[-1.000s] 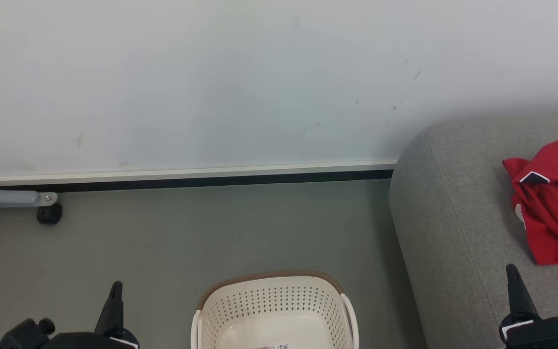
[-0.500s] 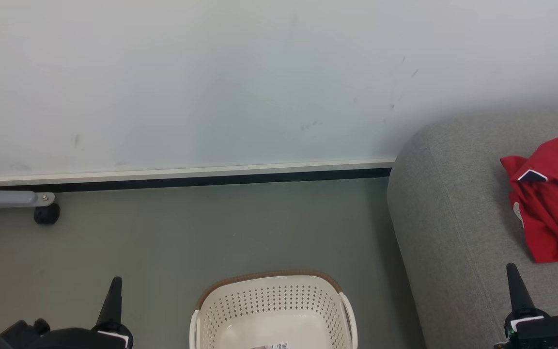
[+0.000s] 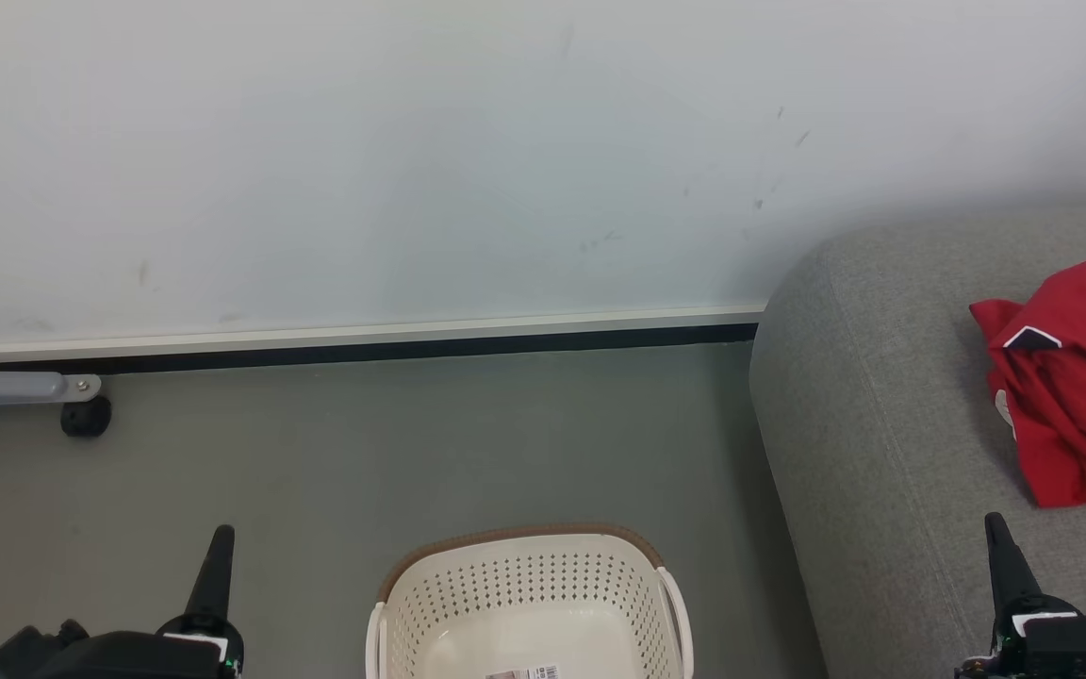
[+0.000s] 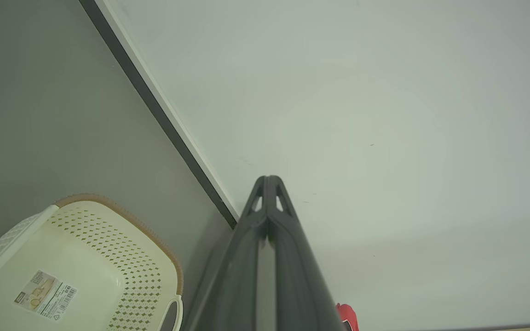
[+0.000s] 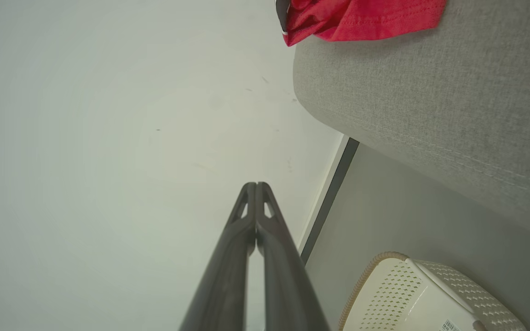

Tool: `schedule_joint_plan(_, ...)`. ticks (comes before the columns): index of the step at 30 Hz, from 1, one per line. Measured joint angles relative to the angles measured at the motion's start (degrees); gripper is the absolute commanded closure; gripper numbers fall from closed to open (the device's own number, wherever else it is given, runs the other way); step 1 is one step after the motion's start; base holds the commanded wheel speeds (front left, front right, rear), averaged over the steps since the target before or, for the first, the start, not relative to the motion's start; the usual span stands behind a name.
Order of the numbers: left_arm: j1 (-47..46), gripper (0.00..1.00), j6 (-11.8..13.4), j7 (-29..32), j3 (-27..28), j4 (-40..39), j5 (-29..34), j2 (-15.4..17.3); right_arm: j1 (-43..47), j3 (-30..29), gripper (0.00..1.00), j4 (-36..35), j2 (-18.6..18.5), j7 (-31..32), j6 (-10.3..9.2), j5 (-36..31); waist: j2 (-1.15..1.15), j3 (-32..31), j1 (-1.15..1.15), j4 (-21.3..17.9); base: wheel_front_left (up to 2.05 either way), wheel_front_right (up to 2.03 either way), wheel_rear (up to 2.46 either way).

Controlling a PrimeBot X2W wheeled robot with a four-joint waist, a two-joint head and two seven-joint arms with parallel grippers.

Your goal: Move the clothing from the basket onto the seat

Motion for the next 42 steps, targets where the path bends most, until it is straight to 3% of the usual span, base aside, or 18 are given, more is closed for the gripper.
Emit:
schedule_joint_plan(20,-1.2,1.0,-2.5,3.7,3.9,0.9,-11.4,-2.3,-1.6,-3.8,1.0,2.1,2.8,3.9,1.99,11.9,0.0,0.3,0.0,-0.5,0.0,0.0,0.0)
schedule_joint_plan(42,-1.2,1.0,-2.5,3.7,4.0,0.9,-12.2,-2.4,-2.0,-3.9,1.0,2.2,2.9,4.0,2.01,11.9,0.0,0.3,0.0,-0.5,0.0,0.0,0.0)
